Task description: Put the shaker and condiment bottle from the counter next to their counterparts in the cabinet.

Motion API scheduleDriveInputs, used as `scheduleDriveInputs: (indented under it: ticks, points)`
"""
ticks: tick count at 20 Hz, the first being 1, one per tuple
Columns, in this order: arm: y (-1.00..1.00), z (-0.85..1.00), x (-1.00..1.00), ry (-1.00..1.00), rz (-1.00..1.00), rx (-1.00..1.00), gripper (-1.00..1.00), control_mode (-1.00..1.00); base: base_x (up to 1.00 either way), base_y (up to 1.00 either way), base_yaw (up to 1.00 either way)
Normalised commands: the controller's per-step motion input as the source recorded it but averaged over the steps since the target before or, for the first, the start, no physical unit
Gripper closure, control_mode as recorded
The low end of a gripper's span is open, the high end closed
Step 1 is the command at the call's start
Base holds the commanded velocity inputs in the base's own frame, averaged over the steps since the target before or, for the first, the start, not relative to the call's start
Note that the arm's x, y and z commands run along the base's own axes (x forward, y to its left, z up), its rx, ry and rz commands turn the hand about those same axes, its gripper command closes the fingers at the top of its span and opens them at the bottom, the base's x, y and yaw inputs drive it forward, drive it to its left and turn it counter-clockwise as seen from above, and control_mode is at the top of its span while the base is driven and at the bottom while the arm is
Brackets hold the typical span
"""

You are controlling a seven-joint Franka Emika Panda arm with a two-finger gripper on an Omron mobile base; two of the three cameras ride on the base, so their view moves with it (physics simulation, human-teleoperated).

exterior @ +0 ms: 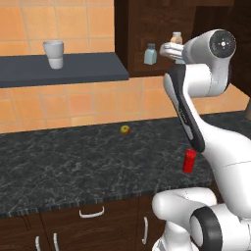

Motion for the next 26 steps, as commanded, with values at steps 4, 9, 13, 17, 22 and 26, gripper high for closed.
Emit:
scheduleDriveInputs:
  ticks: [4,9,13,17,22,26]
  points:
    - [0.0,-0.39,0.29,0.0,0.01,0.0,1.0,-1.0,0.0,0.0,0.0]
    - [-0.02,-0.24,0.4,0.0,0.01,0.0,1.0,-1.0,0.0,0.0,0.0]
    - [-0.03,-0.02,0.38,-0.03,0.0,0.0,1.0,-1.0,0.0,0.0,0.0]
    - [-0.01,-0.01,0.26,0.0,0.0,0.0,1.0,-1.0,0.0,0.0,0.0]
    - [0.0,-0.12,0.45,0.0,0.01,0.0,1.0,-1.0,0.0,0.0,0.0]
    - [0.0,-0.12,0.62,-0.02,0.09,0.0,1.0,-1.0,0.0,0.0,0.0]
